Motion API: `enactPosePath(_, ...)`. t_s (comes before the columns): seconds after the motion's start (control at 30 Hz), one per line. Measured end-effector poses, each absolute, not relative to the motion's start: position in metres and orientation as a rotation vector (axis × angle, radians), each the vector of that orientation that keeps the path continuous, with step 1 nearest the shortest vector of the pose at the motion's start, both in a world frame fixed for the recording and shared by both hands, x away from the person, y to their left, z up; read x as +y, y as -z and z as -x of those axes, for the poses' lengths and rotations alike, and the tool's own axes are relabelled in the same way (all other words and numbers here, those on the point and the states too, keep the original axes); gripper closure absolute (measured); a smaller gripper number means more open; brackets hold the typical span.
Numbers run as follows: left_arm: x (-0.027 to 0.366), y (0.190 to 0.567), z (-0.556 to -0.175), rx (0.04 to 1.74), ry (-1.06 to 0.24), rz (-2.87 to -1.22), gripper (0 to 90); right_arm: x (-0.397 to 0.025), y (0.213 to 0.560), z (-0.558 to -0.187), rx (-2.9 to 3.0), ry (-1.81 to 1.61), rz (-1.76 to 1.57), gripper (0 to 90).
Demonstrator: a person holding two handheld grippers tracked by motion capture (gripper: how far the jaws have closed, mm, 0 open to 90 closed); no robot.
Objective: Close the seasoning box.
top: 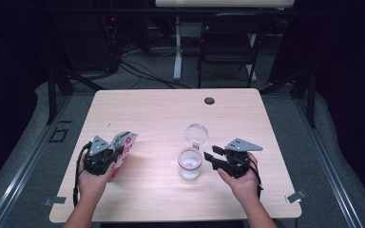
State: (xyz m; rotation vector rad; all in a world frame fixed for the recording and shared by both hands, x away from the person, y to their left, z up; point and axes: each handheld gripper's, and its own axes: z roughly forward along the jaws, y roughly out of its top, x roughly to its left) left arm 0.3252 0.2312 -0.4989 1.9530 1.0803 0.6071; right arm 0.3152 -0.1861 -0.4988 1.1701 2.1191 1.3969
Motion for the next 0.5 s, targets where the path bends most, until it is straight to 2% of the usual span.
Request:
enactPosePath(0.4, 0.2355, 0.4968, -0.3261, 1.090, -0.587, -1.939, 90.0, -0.1857, 0.5001, -0.3155, 2.119, -1.396, -1.175, 54.6)
enactPosePath(0.5, 0.2364, 0.4916, -0.3251, 1.083, -0.649, -1.966, 90.0, -0.1859, 0.5001, -0.3155, 2.119, -1.395, -1.176, 54.5)
